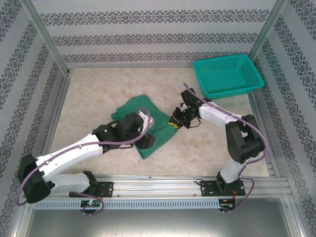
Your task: Roll up the long pants
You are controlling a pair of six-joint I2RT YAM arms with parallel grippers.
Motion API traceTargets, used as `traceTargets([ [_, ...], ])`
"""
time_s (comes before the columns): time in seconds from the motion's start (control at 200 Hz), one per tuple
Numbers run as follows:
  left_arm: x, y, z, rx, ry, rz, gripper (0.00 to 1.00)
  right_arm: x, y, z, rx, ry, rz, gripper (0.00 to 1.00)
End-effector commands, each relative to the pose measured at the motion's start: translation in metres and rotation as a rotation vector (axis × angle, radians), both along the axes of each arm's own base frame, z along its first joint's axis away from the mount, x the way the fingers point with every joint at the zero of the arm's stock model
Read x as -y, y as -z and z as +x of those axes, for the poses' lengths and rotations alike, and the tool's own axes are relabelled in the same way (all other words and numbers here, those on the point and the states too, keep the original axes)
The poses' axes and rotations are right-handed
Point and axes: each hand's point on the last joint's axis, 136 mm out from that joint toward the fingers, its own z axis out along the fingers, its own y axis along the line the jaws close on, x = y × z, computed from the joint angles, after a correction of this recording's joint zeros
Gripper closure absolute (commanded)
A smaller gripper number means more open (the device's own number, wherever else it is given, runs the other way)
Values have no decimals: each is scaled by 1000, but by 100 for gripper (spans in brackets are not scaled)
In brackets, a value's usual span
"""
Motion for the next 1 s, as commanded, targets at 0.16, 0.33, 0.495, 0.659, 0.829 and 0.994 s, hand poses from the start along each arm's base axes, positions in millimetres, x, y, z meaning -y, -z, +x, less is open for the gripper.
traceTargets([
  [0.16,47,56,-17,14,222,183,48,-17,-5,9,-7,-12,44,100],
  [0.33,48,86,4,-10,182,251,49,-18,-5,8,-6,-21,50,100],
  [0.495,24,96,30,-48,72,275,49,-18,-4,8,-1,-27,51,100],
  [0.659,-6,100,53,-64,-51,321,50,-18,-4,11,8,-31,48,100],
  [0.829,-21,130,57,-157,-103,377,52,-21,-19,26,95,-65,61,52],
  [0.994,-31,168,56,-275,-170,378,56,-9,-58,33,288,-149,-44,19],
])
